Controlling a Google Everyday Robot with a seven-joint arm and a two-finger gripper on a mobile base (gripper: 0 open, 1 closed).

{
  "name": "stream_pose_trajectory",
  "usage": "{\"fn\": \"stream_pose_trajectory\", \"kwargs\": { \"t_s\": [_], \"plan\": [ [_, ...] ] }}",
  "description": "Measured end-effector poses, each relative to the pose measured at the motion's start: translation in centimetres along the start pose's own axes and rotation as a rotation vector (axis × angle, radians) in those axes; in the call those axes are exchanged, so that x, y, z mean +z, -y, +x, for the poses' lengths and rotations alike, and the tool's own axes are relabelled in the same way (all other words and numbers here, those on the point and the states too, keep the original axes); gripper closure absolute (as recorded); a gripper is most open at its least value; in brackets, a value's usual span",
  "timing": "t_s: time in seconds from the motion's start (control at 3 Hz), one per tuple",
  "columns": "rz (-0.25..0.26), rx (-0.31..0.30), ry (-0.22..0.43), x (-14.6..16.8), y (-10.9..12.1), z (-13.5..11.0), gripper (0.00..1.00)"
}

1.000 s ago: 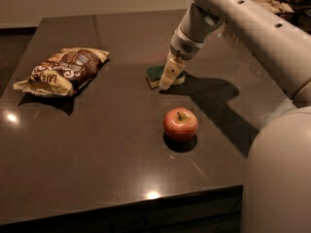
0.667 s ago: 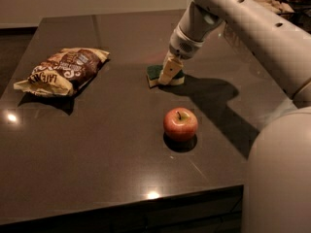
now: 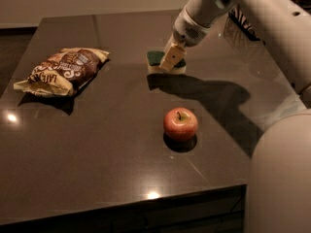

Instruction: Pick sponge

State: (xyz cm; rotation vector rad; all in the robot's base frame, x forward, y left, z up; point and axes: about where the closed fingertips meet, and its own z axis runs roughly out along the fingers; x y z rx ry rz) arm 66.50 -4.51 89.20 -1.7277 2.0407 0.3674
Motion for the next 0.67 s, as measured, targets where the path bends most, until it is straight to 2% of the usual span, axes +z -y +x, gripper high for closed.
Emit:
{"fn": "stream_pose_trajectory", "kwargs": {
  "t_s": [0.33,0.67],
  "plan": [
    [0.005,-0.124,0.075,-6.17,-0.7,-4.7,1.0],
    [0.014,-0.125,0.083,-6.03,-0.36,-5.01,1.0]
  ]
}}
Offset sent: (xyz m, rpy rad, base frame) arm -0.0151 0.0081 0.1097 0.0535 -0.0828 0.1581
